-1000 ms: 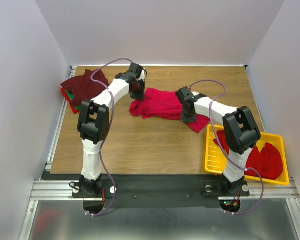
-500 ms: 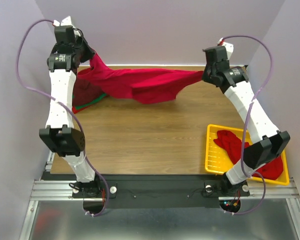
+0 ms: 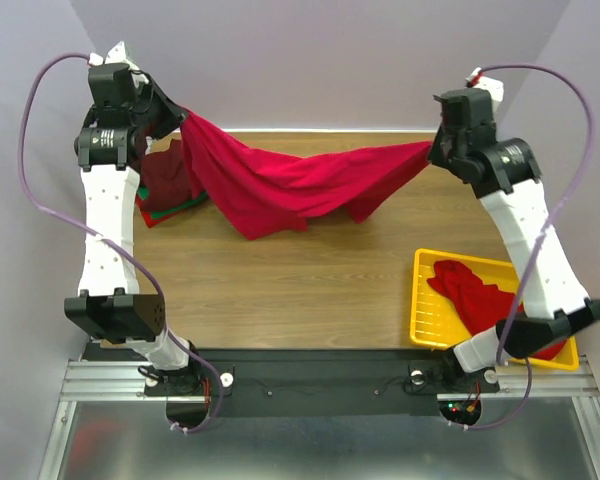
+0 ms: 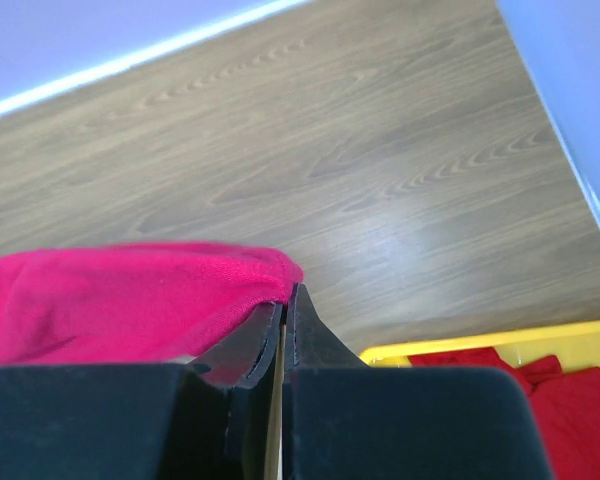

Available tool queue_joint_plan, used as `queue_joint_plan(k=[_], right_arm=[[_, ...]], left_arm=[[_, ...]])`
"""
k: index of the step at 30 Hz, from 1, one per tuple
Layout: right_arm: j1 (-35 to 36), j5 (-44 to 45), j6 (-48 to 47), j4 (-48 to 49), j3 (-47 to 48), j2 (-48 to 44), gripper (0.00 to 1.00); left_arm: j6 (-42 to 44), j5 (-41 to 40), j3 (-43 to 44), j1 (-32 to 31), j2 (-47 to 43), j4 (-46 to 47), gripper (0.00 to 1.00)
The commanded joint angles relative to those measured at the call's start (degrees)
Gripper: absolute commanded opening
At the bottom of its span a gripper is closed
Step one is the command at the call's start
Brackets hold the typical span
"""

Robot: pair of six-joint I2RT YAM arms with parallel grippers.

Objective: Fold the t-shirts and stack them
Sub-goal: Flatten the tshirt out

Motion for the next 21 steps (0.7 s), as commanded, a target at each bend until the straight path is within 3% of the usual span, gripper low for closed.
queue_joint_plan(k=[1, 7, 12, 14, 15, 17, 18, 20, 21], right_arm=[[0.05, 3.66, 0.49, -0.76, 3.47, -8.53, 0.00], [0.05, 10.25, -1.61, -0.76, 5.67, -9.16, 0.01], [-0.04, 10.62, -0.56, 2.39, -0.12, -5.20, 0.00], [-0.30, 8.51, 0.23, 4.59, -3.11, -2.66, 0.00], [-0.39, 6.77, 1.01, 6.25, -4.25, -1.08, 0.00], [-0.74, 5.26, 1.72, 7.76, -7.77, 0.24, 0.00], [-0.83, 4.39, 2.07, 8.20, -8.65, 0.95, 0.00], [-0.91, 2.71, 2.95, 8.82, -10.32, 2.36, 0.00], [-0.91, 1.92, 3.74, 8.99, -11.81, 2.62, 0.00]], left_arm=[[-1.54, 1.68, -1.63, 0.31, -7.34, 2.56, 0.00], [-3.74, 9.83, -0.75, -0.30, -1.39, 6.16, 0.00], [-2.15, 11.07, 5.56, -6.01, 14.94, 9.50, 0.01], [-1.54, 13.55, 11.70, -8.91, 25.57, 8.81, 0.21], [-1.28, 11.02, 18.61, -10.49, 28.82, 7.15, 0.47], [-1.71, 8.02, 25.49, -11.55, 35.78, 6.35, 0.74], [-1.72, 5.92, 26.49, -11.82, 36.85, 6.34, 0.94], [0.82, 2.93, 25.19, -13.22, 35.72, 7.57, 0.98], [2.40, 1.69, 20.48, -13.75, 34.32, 8.27, 0.98]])
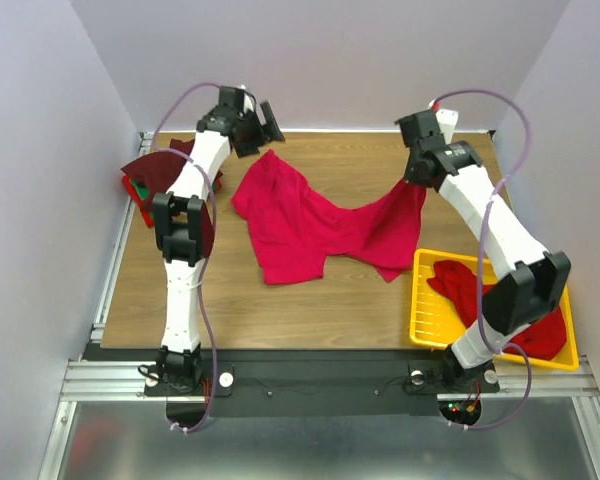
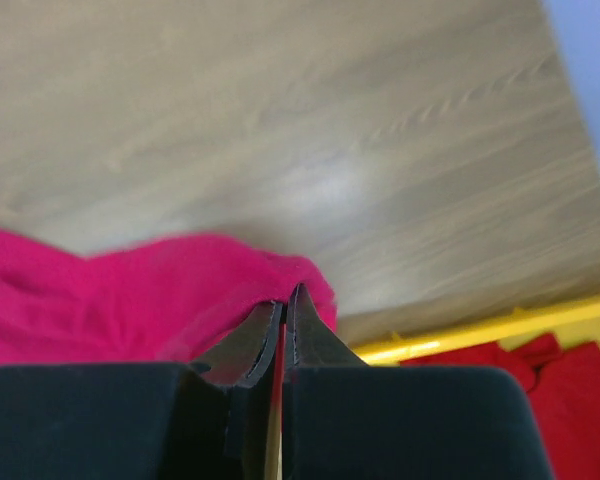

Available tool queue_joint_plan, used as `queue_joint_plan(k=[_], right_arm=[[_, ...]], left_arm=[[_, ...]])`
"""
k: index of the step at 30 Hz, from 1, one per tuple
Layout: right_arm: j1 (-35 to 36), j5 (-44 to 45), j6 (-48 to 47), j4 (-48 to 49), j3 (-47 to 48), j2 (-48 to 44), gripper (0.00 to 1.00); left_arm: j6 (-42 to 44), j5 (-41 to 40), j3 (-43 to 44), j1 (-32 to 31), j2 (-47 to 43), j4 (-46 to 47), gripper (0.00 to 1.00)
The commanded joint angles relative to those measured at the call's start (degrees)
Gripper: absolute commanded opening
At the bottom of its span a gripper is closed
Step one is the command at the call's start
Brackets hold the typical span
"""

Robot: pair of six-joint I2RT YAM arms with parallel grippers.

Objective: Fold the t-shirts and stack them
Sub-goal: Flatten the tshirt out

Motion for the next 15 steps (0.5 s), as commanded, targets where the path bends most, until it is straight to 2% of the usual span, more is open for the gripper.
queue_joint_plan(k=[1, 2, 4, 5, 6, 10, 15], right_arm=[[-0.61, -3.61, 3.02, 3.73, -2.40, -1.14, 0.00], [-0.61, -4.14, 3.64, 4.16, -3.19, -0.87, 0.00], [-0.61, -4.94, 4.08, 4.52, -5.21, -0.69, 0.00], [-0.61, -5.03, 4.34, 4.78, -5.74, -0.61, 0.00], [-0.61, -5.29, 4.35, 4.96, -6.79, -0.61, 0.00], [-0.70, -6.61, 4.43, 6.18, -8.73, -0.25, 0.00], [-0.78, -7.57, 3.91, 7.07, -9.70, 0.18, 0.00]], left_arm=[[5.43, -6.68, -3.55, -2.10, -9.73, 2.76, 0.98], [7.79, -7.31, -10.63, -2.89, -13.31, 2.86, 0.98], [9.47, -7.93, -19.27, -3.34, -17.63, 2.78, 0.98], [10.44, -8.02, -28.88, -3.60, -22.70, 2.95, 0.98], [12.45, -8.72, -33.85, -4.04, -25.36, 3.30, 0.97], [14.05, -10.48, -56.87, -4.39, -38.54, 1.99, 0.88], [13.79, -7.67, -69.12, -6.23, -44.54, -0.47, 0.82]])
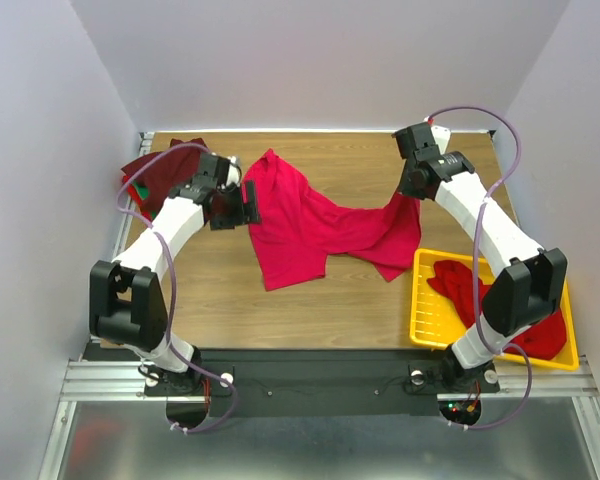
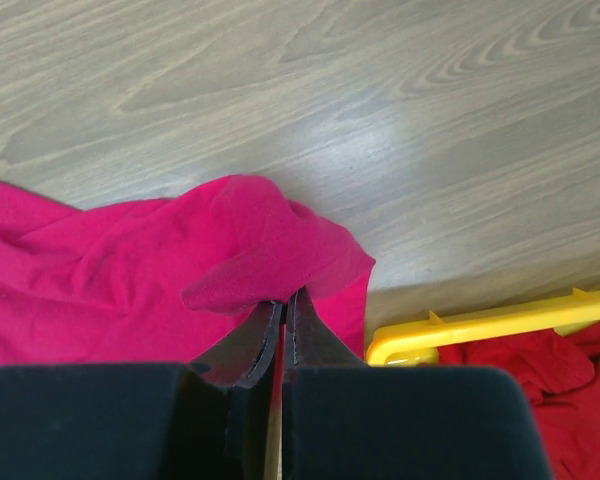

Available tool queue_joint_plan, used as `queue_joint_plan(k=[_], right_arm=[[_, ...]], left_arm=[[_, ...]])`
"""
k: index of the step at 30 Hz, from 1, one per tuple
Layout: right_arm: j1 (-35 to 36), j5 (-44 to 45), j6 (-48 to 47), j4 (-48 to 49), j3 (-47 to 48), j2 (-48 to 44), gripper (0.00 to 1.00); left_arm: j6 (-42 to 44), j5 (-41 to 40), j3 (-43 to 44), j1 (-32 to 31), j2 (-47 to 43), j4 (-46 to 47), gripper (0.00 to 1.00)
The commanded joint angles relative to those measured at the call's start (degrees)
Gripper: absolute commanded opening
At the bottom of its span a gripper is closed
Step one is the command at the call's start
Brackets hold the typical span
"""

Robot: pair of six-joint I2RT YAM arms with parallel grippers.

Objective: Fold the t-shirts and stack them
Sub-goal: Flatten the tshirt out

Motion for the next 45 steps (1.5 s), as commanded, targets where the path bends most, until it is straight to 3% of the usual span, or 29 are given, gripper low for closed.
queue_joint_plan(k=[1, 11, 24, 27, 30, 37, 45], right_arm=[[-0.52, -1.26, 0.28, 3.44, 0.00, -1.32, 0.01], [-0.61, -6.27, 0.01, 3.61, 1.85, 1.58, 0.00], [-1.31, -11.19, -4.38, 3.70, 3.17, 3.52, 0.00], [-1.49, -11.37, -4.21, 3.96, 1.94, 2.81, 0.00], [-1.49, -12.25, -2.72, 4.84, 0.01, 1.93, 0.00], [-1.49, -12.42, -2.97, 5.72, -1.14, 0.53, 0.00], [-1.49, -12.51, -3.41, 5.72, -2.98, -0.88, 0.00]], left_arm=[[0.83, 0.40, -7.94, -2.82, -2.34, -1.18, 0.81], [-7.96, 4.35, -22.79, -6.52, -6.74, 5.94, 0.78], [-16.23, 3.48, -25.36, -14.26, -3.58, 10.87, 0.78], [-16.32, 0.58, -26.06, -14.70, -2.88, 9.81, 0.70], [-15.79, -1.97, -26.24, -14.70, -2.35, 8.15, 0.53], [-15.09, -5.67, -26.41, -14.79, -0.33, 7.61, 0.33], [-13.68, -6.28, -23.52, -14.96, 5.03, 9.28, 0.30]])
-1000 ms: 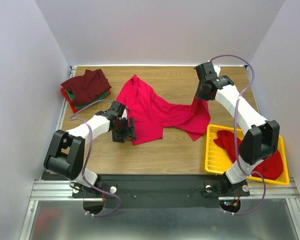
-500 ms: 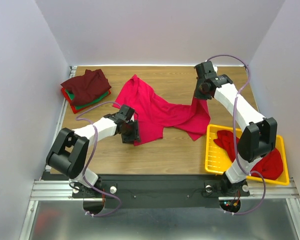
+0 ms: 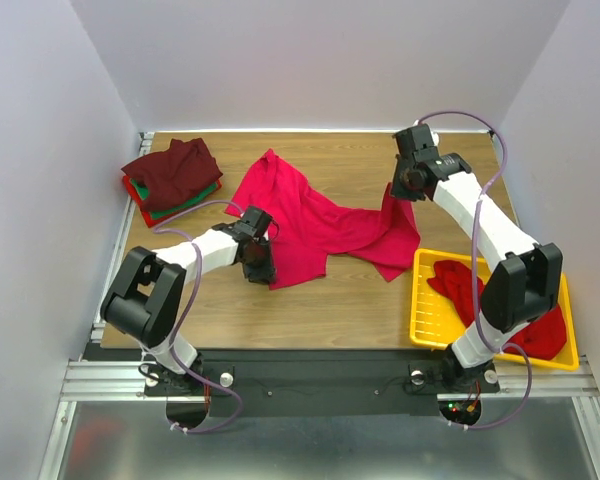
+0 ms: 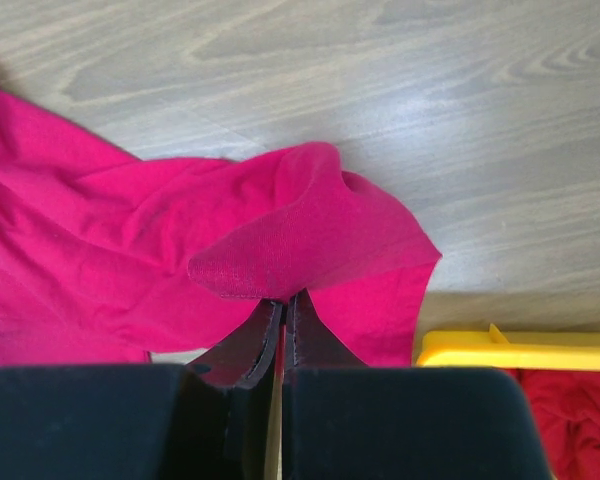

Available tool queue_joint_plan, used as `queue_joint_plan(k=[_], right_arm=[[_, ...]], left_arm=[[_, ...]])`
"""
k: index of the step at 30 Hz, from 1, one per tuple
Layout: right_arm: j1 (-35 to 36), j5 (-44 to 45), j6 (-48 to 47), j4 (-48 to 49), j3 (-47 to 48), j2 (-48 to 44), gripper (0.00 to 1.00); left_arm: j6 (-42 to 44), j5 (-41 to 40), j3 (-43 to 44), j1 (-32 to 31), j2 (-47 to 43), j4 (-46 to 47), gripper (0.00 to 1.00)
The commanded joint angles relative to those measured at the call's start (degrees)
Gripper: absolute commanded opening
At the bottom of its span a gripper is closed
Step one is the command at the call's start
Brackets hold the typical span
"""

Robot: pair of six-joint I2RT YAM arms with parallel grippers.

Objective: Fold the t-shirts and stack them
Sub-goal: Flatten the tshirt out

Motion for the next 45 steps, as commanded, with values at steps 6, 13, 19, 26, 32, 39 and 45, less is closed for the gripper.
queue_joint_plan(k=[6, 13, 19, 26, 32, 39, 45], right_arm=[[-0.53, -0.21, -0.88, 2.03, -2.81, -3.44, 0.00], [-0.44, -1.26, -0.88, 3.00, -4.31, -4.14, 0.01], [-0.44, -1.96, -1.14, 3.70, -6.07, -5.81, 0.00], [-0.44, -3.28, -2.99, 3.61, -6.33, -10.38, 0.00], [-0.35, -1.00, -5.89, 0.46, -2.04, -15.66, 0.00], [-0.44, 5.06, -12.29, -1.84, 5.43, -17.24, 0.00], [-0.62, 7.70, -14.07, -3.24, 7.73, -18.03, 0.00]], left_arm=[[1.38, -6.86, 3.96, -1.33, 6.18, -1.92, 0.34], [0.50, -11.34, 3.96, -2.47, 7.58, -4.20, 0.14], [0.23, -11.44, 4.92, -2.65, 6.80, -5.35, 0.00], [-1.52, -11.00, 16.77, -0.99, -2.94, -12.36, 0.00], [-2.49, -5.03, 33.21, 9.20, -7.79, -15.63, 0.00], [-1.52, 0.59, 53.14, 20.80, -7.19, -16.86, 0.00], [-0.91, 2.27, 61.17, 28.19, -5.34, -16.78, 0.00]])
